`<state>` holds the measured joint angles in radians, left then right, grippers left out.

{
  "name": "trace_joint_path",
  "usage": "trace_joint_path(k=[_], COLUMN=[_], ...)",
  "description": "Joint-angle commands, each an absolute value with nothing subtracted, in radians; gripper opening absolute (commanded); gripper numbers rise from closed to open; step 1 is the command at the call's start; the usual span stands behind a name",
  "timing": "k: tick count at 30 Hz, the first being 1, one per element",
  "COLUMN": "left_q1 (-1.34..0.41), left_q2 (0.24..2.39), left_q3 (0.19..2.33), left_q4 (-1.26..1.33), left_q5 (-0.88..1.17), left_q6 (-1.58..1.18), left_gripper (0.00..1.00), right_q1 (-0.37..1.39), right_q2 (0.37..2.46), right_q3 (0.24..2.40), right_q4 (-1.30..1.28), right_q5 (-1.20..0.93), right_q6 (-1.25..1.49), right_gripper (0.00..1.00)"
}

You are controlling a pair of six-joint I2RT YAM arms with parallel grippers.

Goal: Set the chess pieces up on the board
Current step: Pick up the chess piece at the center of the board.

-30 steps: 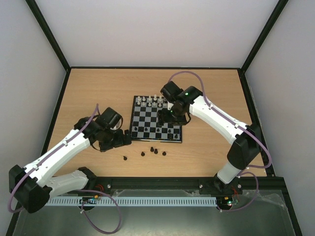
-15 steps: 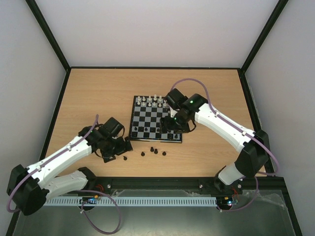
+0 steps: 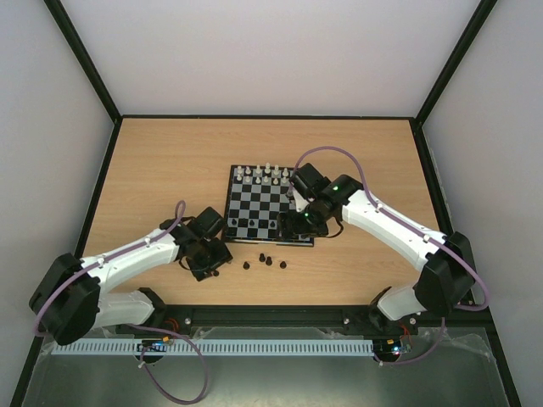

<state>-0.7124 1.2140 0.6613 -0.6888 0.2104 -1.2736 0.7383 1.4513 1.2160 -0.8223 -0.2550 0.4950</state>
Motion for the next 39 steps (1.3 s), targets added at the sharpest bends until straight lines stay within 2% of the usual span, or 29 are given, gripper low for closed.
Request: trace_joint_path(k=[1, 6, 13, 27, 31, 36, 39], left_q1=[-0.704, -0.698, -0.683, -0.678, -0.680, -0.695, -0.706], left_q2=[1.245, 1.256, 1.241, 1.242, 1.261, 1.296, 1.328], left_q3=[0.630, 0.615, 0.618, 0.604, 0.606, 0.673, 0.791], left_q4=[-0.668, -0.670, -0.688, -0.703, -0.697, -0.741, -0.815], left_q5=[0.217, 0.217, 0.191, 0.183, 0.188, 0.181, 0.166], left_q6=[-1.308, -1.301, -1.282, -1.256, -1.236, -1.167, -1.076], left_gripper=[0.63, 0.54, 0.37, 0.18, 0.03, 0.02, 0.02], right_q1=[0.742, 0.742, 0.742, 0.742, 0.742, 0.742, 0.742], right_q2=[1.413, 1.407, 1.396, 1.393, 1.390, 1.400, 1.411], right_q3=[1.195, 1.195, 1.166, 1.149, 1.137, 1.133, 1.149], right_q4=[-0.809, -0.811, -0.806, -0.810, -0.809, -0.812, -0.824], right_q5=[-0.279, -0.266, -0.274, -0.272, -0.268, -0.267, -0.263], right_q6=[0.462, 0.456, 0.472, 0.477, 0.479, 0.489, 0.499], right_gripper=[0.83, 0.83, 0.83, 0.82, 0.82, 0.82, 0.82])
